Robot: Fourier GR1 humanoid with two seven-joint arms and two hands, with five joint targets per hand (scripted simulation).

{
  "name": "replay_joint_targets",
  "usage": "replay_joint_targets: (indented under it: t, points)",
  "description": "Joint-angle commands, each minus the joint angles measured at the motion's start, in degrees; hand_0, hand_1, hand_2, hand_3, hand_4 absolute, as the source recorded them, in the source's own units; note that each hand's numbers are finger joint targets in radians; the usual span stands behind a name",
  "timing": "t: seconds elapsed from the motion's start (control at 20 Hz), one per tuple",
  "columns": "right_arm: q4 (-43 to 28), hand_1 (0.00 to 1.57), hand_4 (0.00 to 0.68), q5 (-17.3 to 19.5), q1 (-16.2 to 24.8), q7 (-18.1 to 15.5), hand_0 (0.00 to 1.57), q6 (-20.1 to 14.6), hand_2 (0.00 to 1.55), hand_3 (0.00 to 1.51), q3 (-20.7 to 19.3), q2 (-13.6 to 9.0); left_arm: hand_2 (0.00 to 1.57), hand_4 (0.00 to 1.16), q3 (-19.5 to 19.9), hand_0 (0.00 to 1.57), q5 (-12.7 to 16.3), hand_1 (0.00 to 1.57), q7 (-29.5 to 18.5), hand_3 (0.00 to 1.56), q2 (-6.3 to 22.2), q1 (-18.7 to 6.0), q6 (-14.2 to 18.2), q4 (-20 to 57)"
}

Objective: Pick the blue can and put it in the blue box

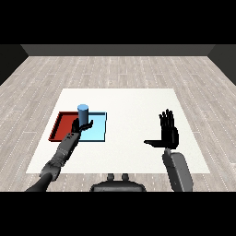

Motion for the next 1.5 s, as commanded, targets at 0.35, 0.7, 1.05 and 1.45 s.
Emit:
replay_joint_targets:
  t: [0.35, 0.7, 1.05, 1.45]
  points:
    - [9.5, 0.00, 0.000, -1.1, -3.1, -2.9, 0.00, 2.3, 0.00, 0.00, -2.3, 2.4, 1.47, 0.94, -1.4, 1.57, -6.3, 1.57, 9.7, 1.19, -3.1, -9.8, 3.1, 20.2]
    - [11.6, 0.00, 0.000, -0.4, -2.6, -5.1, 0.00, 3.0, 0.00, 0.00, -2.4, 3.6, 1.42, 0.84, -2.0, 1.54, -7.7, 1.54, 11.1, 0.34, -5.5, -7.4, 0.7, 23.9]
    - [9.5, 0.00, 0.000, -0.6, -2.8, -2.6, 0.00, 2.2, 0.00, 0.00, -2.2, 3.6, 0.00, 0.59, -2.6, 0.00, -9.1, 0.00, 13.7, 0.00, -5.0, -7.0, -0.7, 24.7]
    - [7.4, 0.00, 0.000, -2.7, -1.8, -2.7, 0.00, 4.7, 0.00, 0.00, -3.7, 3.1, 0.00, 0.00, 2.8, 0.00, -5.2, 0.00, 3.4, 0.00, -5.3, -5.9, 16.7, 17.7]
